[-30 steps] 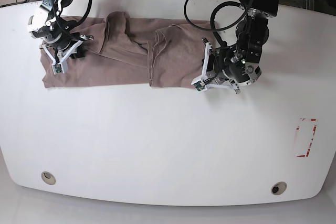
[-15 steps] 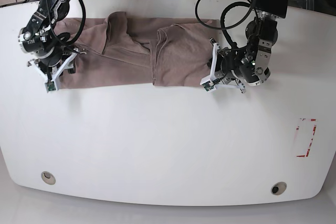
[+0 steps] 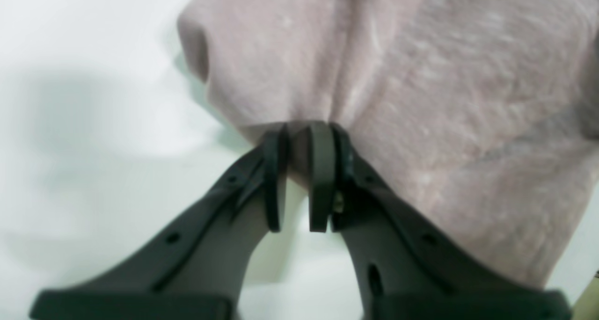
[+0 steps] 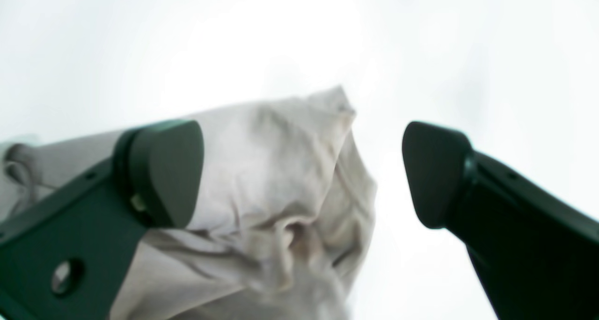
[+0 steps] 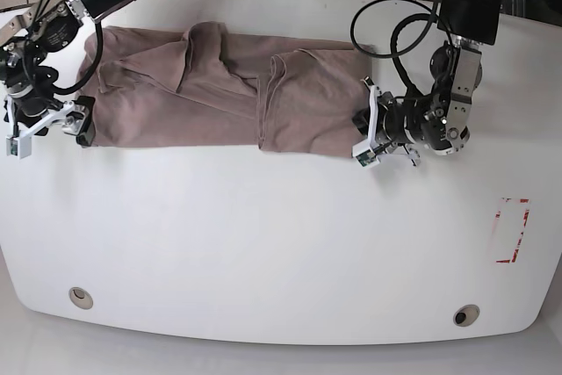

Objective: Layout the t-shirt on the table in an organized manner, then fold the t-shirt properly
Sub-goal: 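Grasp both ends of the shortened strip with both grippers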

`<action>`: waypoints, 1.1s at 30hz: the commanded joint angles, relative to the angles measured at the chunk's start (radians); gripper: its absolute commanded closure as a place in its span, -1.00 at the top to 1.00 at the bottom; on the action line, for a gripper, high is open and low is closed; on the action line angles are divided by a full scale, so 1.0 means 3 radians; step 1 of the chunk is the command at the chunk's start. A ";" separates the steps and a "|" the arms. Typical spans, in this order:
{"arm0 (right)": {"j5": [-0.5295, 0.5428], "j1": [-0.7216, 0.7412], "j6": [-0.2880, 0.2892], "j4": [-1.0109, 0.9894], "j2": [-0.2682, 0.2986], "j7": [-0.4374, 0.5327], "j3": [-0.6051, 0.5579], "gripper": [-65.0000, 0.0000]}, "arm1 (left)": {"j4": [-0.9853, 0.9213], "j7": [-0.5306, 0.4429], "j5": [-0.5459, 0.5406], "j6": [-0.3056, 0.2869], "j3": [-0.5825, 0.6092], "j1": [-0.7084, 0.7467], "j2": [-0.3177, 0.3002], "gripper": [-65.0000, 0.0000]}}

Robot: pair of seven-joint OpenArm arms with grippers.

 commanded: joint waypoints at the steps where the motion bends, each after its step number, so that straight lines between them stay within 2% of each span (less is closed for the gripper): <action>1: 0.0215 0.0044 0.0002 -0.0168 0.0151 0.0059 0.0037 1.00 | -0.0160 0.0307 0.0414 0.0069 -0.0013 -0.0033 -0.0106 -0.81; 5: 0.0281 0.0029 0.0002 -0.0424 0.0243 0.0059 0.0042 1.00 | -0.0211 0.0307 0.0409 0.0069 -0.0008 -0.0125 -0.0214 -0.81; 11: 0.0302 -0.0084 0.0002 -0.0797 0.0376 0.0123 0.0037 1.00 | -0.0201 0.0302 0.0409 0.0069 -0.0003 -0.0191 -0.0219 -0.81; 18: 0.0302 -0.0171 0.0002 -0.1140 0.0402 0.0210 0.0022 1.00 | -0.0201 0.0307 0.0409 0.0069 -0.0003 -0.0248 -0.0224 -0.81; 27: 0.0307 -0.0248 0.0002 -0.1135 0.0182 0.0210 0.0007 1.00 | -0.0196 0.0312 0.0409 0.0069 0.0002 -0.0248 -0.0224 -0.81; 33: 0.0307 -0.0258 0.0002 -0.1135 -0.0033 0.0205 -0.0173 1.00 | -0.0196 0.0312 0.0409 0.0069 0.0002 -0.0248 -0.0224 -0.81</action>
